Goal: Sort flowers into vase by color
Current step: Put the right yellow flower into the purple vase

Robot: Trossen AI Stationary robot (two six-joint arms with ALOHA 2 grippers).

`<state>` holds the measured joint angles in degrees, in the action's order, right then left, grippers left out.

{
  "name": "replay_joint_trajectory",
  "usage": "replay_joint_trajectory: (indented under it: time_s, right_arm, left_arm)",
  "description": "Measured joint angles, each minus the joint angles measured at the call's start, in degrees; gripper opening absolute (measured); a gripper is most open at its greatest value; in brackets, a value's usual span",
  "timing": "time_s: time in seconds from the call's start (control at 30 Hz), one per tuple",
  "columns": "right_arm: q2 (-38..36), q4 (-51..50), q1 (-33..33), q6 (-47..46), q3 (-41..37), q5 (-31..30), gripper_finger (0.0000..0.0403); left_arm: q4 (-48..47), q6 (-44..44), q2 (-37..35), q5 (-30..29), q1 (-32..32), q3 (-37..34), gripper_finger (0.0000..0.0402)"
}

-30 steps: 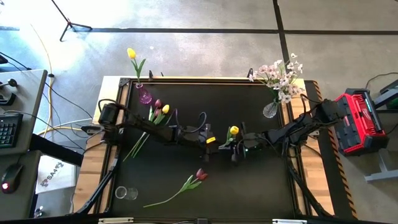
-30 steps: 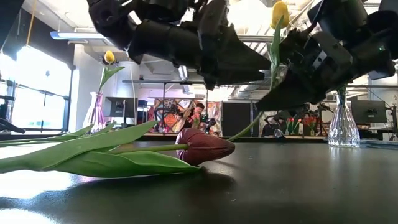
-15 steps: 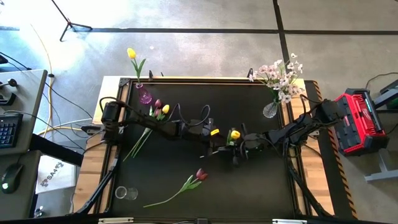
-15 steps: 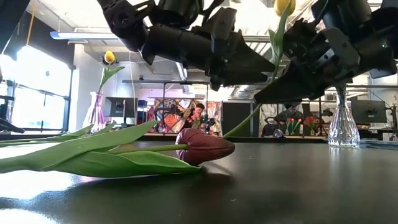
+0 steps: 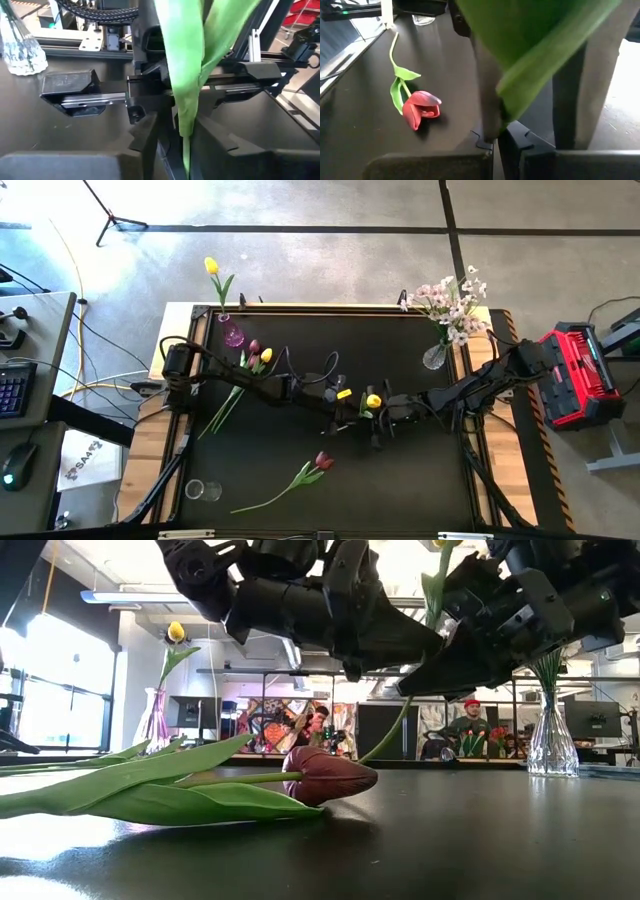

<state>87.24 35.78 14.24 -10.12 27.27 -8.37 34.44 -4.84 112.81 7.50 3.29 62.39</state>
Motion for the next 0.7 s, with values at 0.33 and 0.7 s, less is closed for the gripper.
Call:
replay_joint_trajectory:
  time_s: [0.33,0.7]
  right_arm:
    - [-0.02,-0.96,0.95,-2.74,0.31,-4.93,0.0021]
    - [-0.24,-3.94,3.38,-13.95,-1.15,-25.80,0.0126]
  left_arm:
    - [0.19,0.51,0.00,-0.49,-0.83,0.02,0.0007]
    - [-0.51,0.54,-4.50,-10.06,-3.12,-2.64,0.0001]
